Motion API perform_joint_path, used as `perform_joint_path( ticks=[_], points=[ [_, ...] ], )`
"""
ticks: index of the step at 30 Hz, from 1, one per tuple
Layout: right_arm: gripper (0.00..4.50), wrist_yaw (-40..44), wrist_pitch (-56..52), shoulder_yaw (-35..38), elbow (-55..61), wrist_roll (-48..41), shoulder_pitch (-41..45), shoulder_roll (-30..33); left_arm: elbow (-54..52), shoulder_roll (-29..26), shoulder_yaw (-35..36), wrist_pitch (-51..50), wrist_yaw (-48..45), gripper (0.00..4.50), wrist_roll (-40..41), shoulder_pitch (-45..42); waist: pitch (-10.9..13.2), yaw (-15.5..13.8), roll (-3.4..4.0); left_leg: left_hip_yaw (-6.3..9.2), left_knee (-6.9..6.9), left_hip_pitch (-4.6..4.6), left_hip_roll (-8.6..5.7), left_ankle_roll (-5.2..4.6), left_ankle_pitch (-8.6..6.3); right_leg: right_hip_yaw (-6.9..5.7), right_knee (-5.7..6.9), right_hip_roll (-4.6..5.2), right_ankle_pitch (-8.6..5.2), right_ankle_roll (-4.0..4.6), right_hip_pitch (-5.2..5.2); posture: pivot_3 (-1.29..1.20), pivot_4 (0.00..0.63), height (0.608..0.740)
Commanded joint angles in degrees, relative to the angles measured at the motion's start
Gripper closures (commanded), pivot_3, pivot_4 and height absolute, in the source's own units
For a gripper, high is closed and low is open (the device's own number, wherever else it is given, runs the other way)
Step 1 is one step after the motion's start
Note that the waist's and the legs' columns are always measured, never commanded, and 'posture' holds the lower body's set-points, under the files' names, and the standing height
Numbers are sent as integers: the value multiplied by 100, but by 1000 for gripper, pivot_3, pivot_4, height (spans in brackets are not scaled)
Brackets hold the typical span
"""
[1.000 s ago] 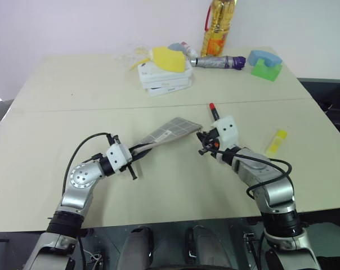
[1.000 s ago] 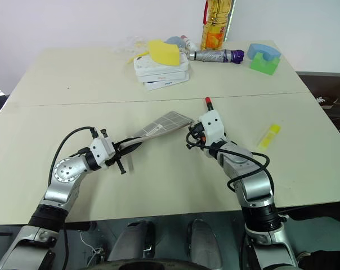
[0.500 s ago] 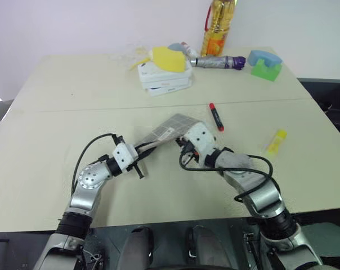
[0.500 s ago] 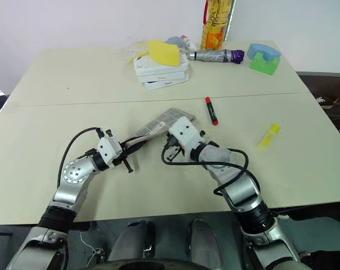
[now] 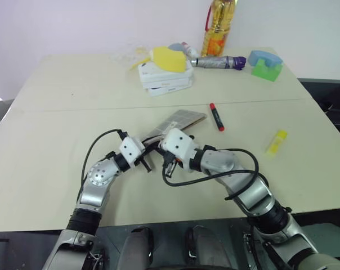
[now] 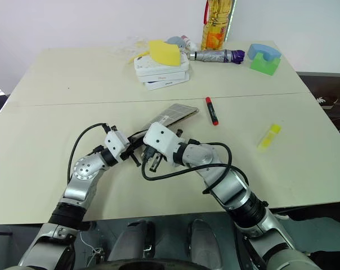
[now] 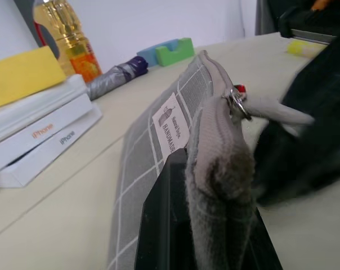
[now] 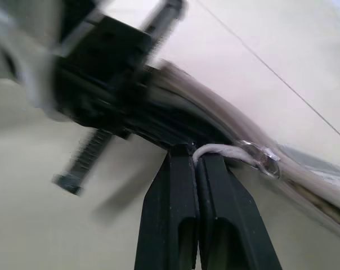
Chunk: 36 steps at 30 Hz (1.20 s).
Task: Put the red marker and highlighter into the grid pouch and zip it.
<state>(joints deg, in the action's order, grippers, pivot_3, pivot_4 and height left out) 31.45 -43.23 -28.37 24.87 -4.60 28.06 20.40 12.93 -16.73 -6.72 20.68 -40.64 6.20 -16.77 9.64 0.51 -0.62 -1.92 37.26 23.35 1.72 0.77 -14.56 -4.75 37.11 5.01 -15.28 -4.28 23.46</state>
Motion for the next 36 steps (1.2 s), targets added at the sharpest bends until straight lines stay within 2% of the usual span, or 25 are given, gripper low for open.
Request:
perform_joint_path(
  ticks=[1, 9, 12, 16, 18, 25, 34, 36],
  points=[
    [4425, 238, 127, -207, 83, 36, 174, -15, -32, 194, -187, 53, 104, 4500, -108, -173, 0, -5, -1, 1, 0, 1, 0, 0, 0, 0, 0, 0, 0, 0, 0, 0, 150, 740],
    [4425, 323, 91, -236, 130, 192, 182, -24, 204, 410, -240, 89, 325, 4500, -303, -339, 0, -1, 0, 2, 1, 1, 0, 0, 0, -2, 0, 0, 0, 0, 0, 0, 150, 740],
    [3616, 361, -48, 52, 293, 82, 18, 104, 182, 430, -210, 90, 414, 4500, -336, -334, 0, -9, -1, 3, 2, 1, 0, 0, 0, -3, 1, 0, 0, 0, 0, 0, 150, 740],
    [1569, 145, -323, 871, 470, -7, -304, 306, 158, 358, -77, 54, 577, 4500, -353, -348, 1, -45, -2, 4, 2, 3, 0, 0, 0, -3, -1, 3, 0, 0, -1, 0, 150, 740],
    [547, -54, -634, 1626, 423, -116, -530, 378, 183, 274, 30, 10, 683, 4500, -372, -351, 1, -95, -2, 2, 5, 3, 0, 0, 0, -3, -1, 3, 1, 0, -2, 0, 150, 740],
    [547, -1400, -1120, 3327, -864, -56, -175, -178, 188, 148, 10, -29, 795, 4500, -411, -351, 1, -111, -1, -5, 3, 1, 0, 0, 0, -1, 0, 1, 1, 1, 0, 0, 150, 740],
    [547, -1907, -247, 3849, -3188, -158, 716, -384, 217, 168, -20, -18, 874, 4500, -467, -400, 1, -103, 0, -30, -1, 1, 0, 0, 0, 2, 1, -1, 1, 1, 3, 0, 150, 740],
    [1077, -1880, -127, 3908, -3387, -258, 772, -422, 199, 171, -27, -27, 903, 4500, -475, -389, 1, -105, 0, -31, -3, 2, 0, 0, 0, 2, 0, -2, 1, 1, 4, 0, 150, 740]
  ],
)
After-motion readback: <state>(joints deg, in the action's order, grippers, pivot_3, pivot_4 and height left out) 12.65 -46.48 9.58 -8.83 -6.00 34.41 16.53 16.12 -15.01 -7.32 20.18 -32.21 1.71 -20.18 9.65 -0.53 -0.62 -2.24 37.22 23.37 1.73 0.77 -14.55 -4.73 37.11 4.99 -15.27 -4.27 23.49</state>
